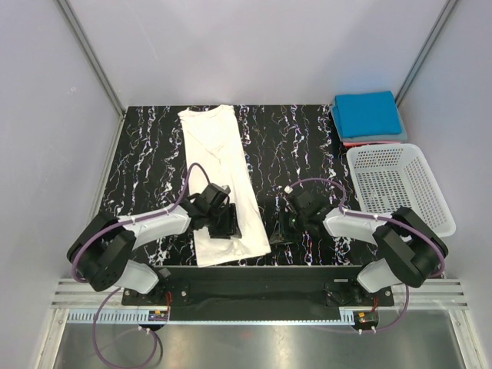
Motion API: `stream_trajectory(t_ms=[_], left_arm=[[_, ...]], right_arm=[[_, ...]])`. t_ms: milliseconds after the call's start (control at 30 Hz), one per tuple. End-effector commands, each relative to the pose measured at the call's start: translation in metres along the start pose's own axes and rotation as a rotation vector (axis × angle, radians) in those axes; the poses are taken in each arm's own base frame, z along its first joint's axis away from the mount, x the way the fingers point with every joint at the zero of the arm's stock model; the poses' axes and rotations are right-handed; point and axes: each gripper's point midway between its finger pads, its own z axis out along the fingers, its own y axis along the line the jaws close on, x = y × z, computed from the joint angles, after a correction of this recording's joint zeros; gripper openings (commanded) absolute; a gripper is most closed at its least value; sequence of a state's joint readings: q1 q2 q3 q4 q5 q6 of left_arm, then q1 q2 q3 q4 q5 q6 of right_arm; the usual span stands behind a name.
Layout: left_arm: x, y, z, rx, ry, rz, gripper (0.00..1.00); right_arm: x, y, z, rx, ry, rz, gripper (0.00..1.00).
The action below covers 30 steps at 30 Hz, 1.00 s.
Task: Fold and stack the t-shirts
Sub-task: Fold the tshirt
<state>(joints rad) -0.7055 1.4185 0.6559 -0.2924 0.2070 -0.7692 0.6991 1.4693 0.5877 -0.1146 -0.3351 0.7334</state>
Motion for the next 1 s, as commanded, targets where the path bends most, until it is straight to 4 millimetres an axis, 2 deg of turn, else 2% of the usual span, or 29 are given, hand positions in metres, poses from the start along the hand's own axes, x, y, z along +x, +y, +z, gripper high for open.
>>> stream_trajectory(t_ms=[0, 67, 200, 400, 433, 567, 733, 967], left_arm=[[-0.016, -0.017, -0.009, 0.034, -0.043, 0.021, 0.52], [-0.017, -0.015, -0.016, 0.006, -0.043, 0.026, 0.52], [-0.020, -0.023, -0.028, 0.016, -0.047, 0.052, 0.52], [-0.012, -0.040, -0.040, 0.090, -0.044, 0.103, 0.45], [-0.012, -0.048, -0.042, 0.131, -0.050, 0.112, 0.43], [-0.006, -0.065, -0.036, 0.231, -0.035, 0.105, 0.37], [0.005, -0.057, -0.019, 0.185, 0.005, 0.098, 0.33], [0.026, -0.043, -0.003, 0.114, 0.052, 0.074, 0.29]], right_arm=[[-0.003, 0.002, 0.004, -0.002, -0.025, -0.015, 0.24], [-0.002, 0.001, 0.005, 0.002, -0.018, -0.015, 0.24], [-0.002, 0.004, 0.003, -0.006, -0.019, -0.011, 0.26], [-0.011, 0.020, -0.015, -0.039, -0.071, -0.013, 0.29], [-0.012, 0.022, -0.018, -0.043, -0.078, -0.012, 0.30], [-0.017, 0.030, -0.026, -0.056, -0.098, -0.016, 0.34], [-0.013, 0.027, -0.019, -0.052, -0.073, -0.014, 0.38], [0.012, 0.021, 0.002, -0.095, 0.027, -0.003, 0.39]])
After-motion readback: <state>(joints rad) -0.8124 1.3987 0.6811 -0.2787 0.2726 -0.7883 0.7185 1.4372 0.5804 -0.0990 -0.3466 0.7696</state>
